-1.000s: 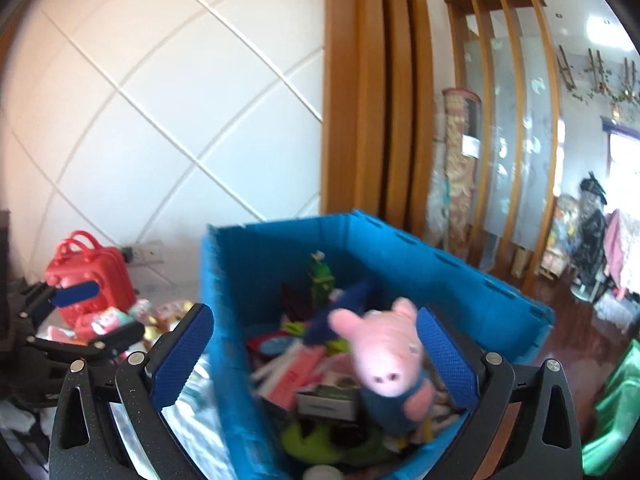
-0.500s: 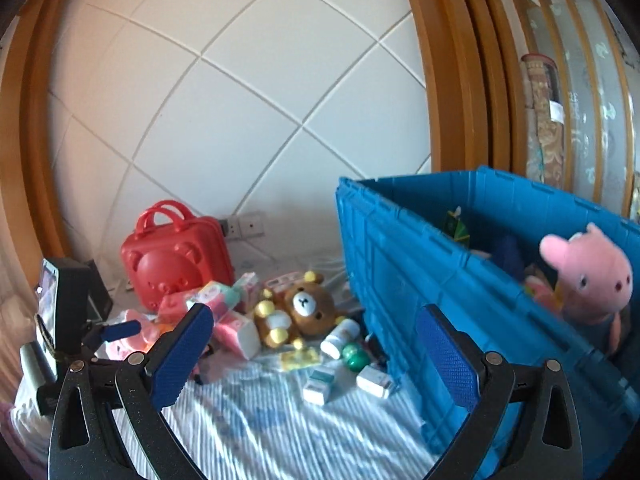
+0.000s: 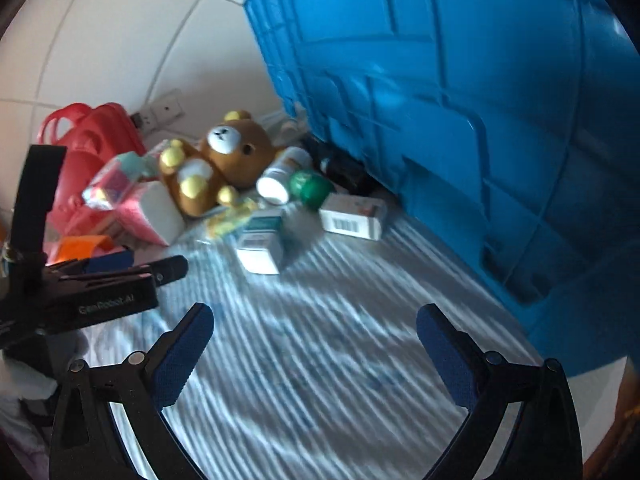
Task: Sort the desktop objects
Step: 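Move both tools back toward the medicine boxes on the bed, then grasp the teal-labelled medicine box with the left tool while the right tool grasps a white medicine box, then carry both medicine boxes over the blue crate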
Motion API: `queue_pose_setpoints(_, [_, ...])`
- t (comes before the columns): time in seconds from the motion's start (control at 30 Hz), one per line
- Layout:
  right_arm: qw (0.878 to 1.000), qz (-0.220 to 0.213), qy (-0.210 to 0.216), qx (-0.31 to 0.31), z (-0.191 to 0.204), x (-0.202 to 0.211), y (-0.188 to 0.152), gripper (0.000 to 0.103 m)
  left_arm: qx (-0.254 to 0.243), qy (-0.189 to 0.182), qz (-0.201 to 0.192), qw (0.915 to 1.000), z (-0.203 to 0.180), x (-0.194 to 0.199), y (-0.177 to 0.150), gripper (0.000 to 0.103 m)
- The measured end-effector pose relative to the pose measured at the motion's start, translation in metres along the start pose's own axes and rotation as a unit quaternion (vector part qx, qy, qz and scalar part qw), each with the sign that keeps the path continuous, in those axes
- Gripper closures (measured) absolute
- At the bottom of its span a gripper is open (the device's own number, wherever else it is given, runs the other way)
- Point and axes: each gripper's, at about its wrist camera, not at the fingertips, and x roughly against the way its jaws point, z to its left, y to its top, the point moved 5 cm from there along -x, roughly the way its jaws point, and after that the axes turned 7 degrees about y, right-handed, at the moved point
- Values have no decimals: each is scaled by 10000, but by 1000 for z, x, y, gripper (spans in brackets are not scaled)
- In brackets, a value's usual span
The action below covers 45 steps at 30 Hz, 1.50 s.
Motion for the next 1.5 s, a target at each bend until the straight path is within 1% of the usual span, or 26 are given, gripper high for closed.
queue_pose_setpoints(0.07, [9992, 0, -227, -315, -19, -12, -3, 0, -134, -256, -1, 9996, -21, -17, 12, 20])
queue_pose_setpoints(0.13, [9983, -10, -344, -477, -30, -21, 0, 0, -355, -384, 97, 9986, -40, -36, 21, 20])
queue_pose_setpoints(0.17, [9979, -15, -406, -498, -33, -23, 1, 0, -524, -406, 212, 9976, -48, -47, 22, 35])
queue_pose_setpoints(0.2, [9975, -30, -473, -518, -35, -26, 3, 0, -609, -408, 307, 9968, -52, -56, 23, 52])
queue_pose_setpoints(0.23, [9972, -15, -533, -523, -37, -29, 6, 0, -643, -317, 421, 9965, -50, -64, 22, 68])
queue_pose_setpoints(0.3, [9972, 24, -561, -498, -37, -37, 11, 0, -488, -386, 351, 9974, -36, -62, 21, 68])
queue_pose_setpoints(0.4, [9979, 93, -571, -292, -28, -52, 22, 1, -370, 53, 163, 9992, -2, -49, 16, 68])
queue_pose_setpoints(0.47, [9978, 84, -617, -221, -20, -64, 31, 1, -189, 221, 90, 9995, 21, -38, 12, 68])
queue_pose_setpoints(0.53, [9971, 135, -722, -222, -14, -80, 41, 1, 29, 303, 84, 9995, 40, -29, 8, 68])
queue_pose_setpoints(0.6, [9957, 66, -877, -280, -13, -94, 53, 1, 183, 334, 110, 9992, 53, -23, 5, 68])
queue_pose_setpoints(0.7, [9931, 40, -1088, -438, -15, -116, 65, 2, 271, 374, 96, 9989, 65, -18, 2, 68])
queue_pose_setpoints(0.77, [9890, -53, -1400, -480, -19, -123, 66, 24, 307, 383, 77, 9988, 69, -14, 1, 68])
queue_pose_setpoints(0.8, [9875, -78, -1510, -453, -20, -123, 65, 39, 327, 375, 68, 9987, 70, -12, 0, 68])
queue_pose_setpoints(0.83, [9872, -57, -1544, -402, -19, -123, 63, 40, 351, 364, 62, 9987, 71, -10, -1, 68])
queue_pose_setpoints(0.9, [9885, 16, -1479, -307, -17, -120, 60, 41, 392, 361, 26, 9986, 74, -4, -2, 68])
queue_pose_setpoints(1.0, [9936, 114, -1080, -314, -11, -106, 52, 41, 421, 349, -76, 9985, 72, 10, -6, 68])
queue_pose_setpoints(1.13, [9985, 60, -522, 168, 22, -63, 37, 41, 461, 392, -247, 9979, 73, 41, -4, 68])
queue_pose_setpoints(1.2, [9986, -131, -283, 418, 39, -35, 36, 41, 513, 417, -392, 9970, 76, 60, -3, 68])
queue_pose_setpoints(1.27, [9963, -441, -88, 726, 58, 0, 40, 41, 562, 447, -550, 9959, 77, 84, -4, 68])
queue_pose_setpoints(1.37, [9893, -963, 117, 1086, 83, 46, 61, 40, 545, 482, -848, 9937, 70, 124, -1, 68])
queue_pose_setpoints(1.43, [9843, -1265, 246, 1205, 94, 80, 73, 40, 477, 560, -1024, 9920, 61, 148, 4, 68])
queue_pose_setpoints(1.5, [9796, -1459, 303, 1345, 97, 107, 84, 40, 414, 629, -1150, 9905, 51, 172, 12, 68])
